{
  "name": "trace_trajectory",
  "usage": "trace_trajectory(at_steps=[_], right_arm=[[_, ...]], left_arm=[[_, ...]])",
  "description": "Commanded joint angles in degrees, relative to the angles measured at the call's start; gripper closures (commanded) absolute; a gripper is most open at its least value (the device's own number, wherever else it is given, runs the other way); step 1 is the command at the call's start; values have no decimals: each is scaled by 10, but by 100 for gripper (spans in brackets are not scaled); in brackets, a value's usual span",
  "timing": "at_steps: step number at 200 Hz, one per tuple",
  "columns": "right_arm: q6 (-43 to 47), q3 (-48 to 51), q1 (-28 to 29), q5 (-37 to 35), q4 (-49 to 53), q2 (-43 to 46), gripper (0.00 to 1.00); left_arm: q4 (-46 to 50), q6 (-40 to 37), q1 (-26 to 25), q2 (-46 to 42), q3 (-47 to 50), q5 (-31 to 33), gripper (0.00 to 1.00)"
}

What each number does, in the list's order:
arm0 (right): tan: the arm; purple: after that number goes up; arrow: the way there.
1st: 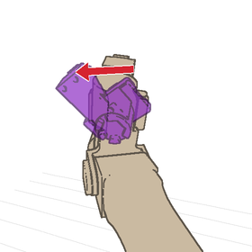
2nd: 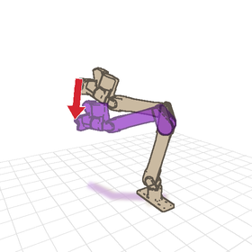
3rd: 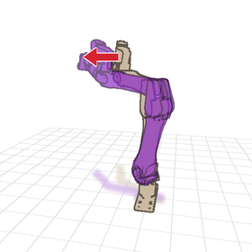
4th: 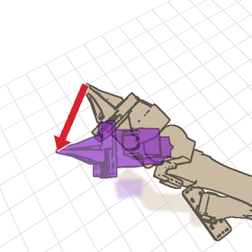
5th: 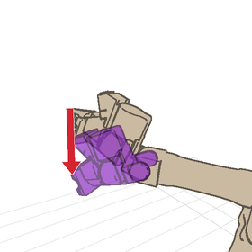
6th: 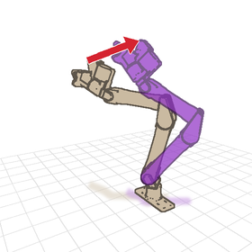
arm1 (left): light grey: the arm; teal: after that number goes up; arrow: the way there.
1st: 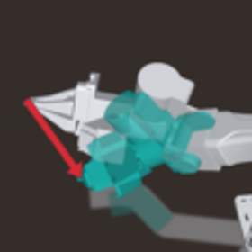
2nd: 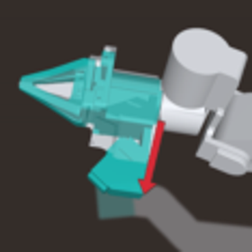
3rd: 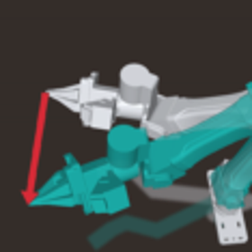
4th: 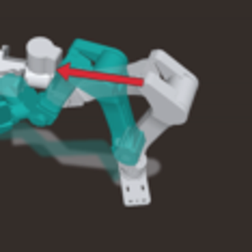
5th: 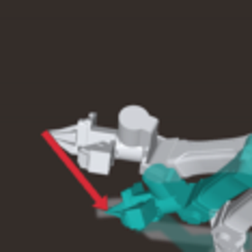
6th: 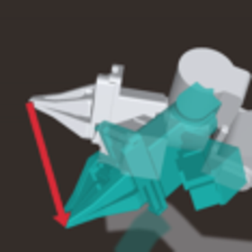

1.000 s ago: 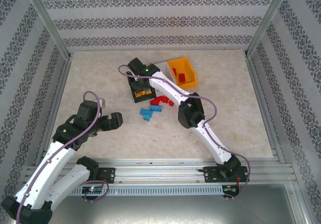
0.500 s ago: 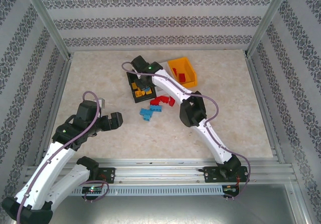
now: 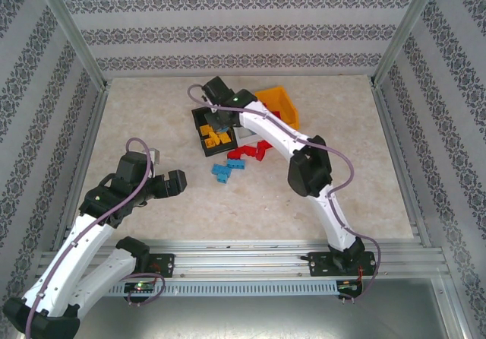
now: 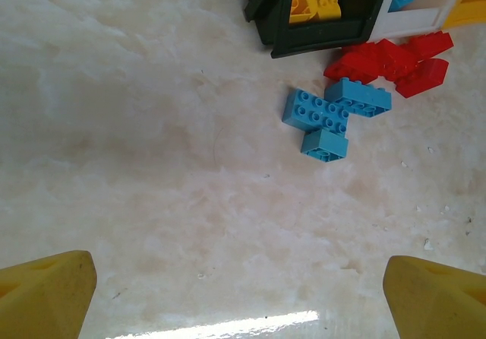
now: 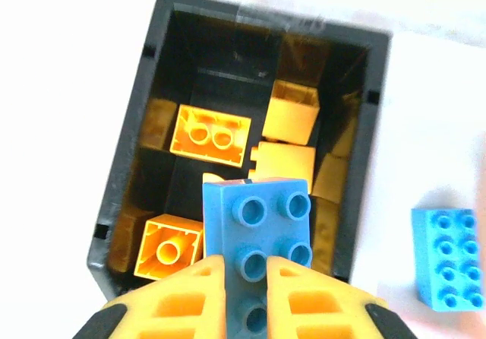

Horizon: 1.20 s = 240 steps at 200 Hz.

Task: Sort the legos into containers by color

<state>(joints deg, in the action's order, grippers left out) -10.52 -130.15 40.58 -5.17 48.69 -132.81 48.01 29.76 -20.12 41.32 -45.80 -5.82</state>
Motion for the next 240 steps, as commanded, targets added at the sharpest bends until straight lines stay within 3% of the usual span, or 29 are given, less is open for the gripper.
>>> trace_trajectory(at_steps=[1, 20, 54, 63, 80, 90, 103, 134, 179, 209, 240], right_arm=[[-15, 38, -15, -36, -23, 57, 84], [-7, 84, -32, -66, -50, 84, 83], [-7, 79, -79, -45, -48, 52, 78], [-11, 78, -92, -25, -57, 40, 72], [-1, 67, -106, -3, -63, 25, 50], [8, 63, -104, -11, -56, 28, 45], [17, 81, -97, -13, -57, 49, 43], [27, 240, -54, -22, -92, 161, 42], [-30, 457, 29, 52, -135, 269, 38], [-46, 485, 58, 40, -135, 254, 38], [-23, 477, 60, -23, -122, 230, 38]], left_arm=[[-5, -9, 6, -1, -2, -7, 3], [-17, -6, 7, 5, 5, -14, 3], [-40, 3, 6, 32, 13, -51, 3], [-43, 5, 7, 40, 14, -59, 3], [-50, 7, 6, 55, 17, -76, 3], [-51, 7, 7, 65, 19, -85, 3], [-52, 8, 6, 73, 22, -89, 3], [-70, 19, 6, 67, 28, -89, 3], [-57, 12, 7, 58, 7, -85, 2], [-49, 17, 8, 39, 3, -91, 2], [-43, 28, 9, 18, 12, -99, 2]])
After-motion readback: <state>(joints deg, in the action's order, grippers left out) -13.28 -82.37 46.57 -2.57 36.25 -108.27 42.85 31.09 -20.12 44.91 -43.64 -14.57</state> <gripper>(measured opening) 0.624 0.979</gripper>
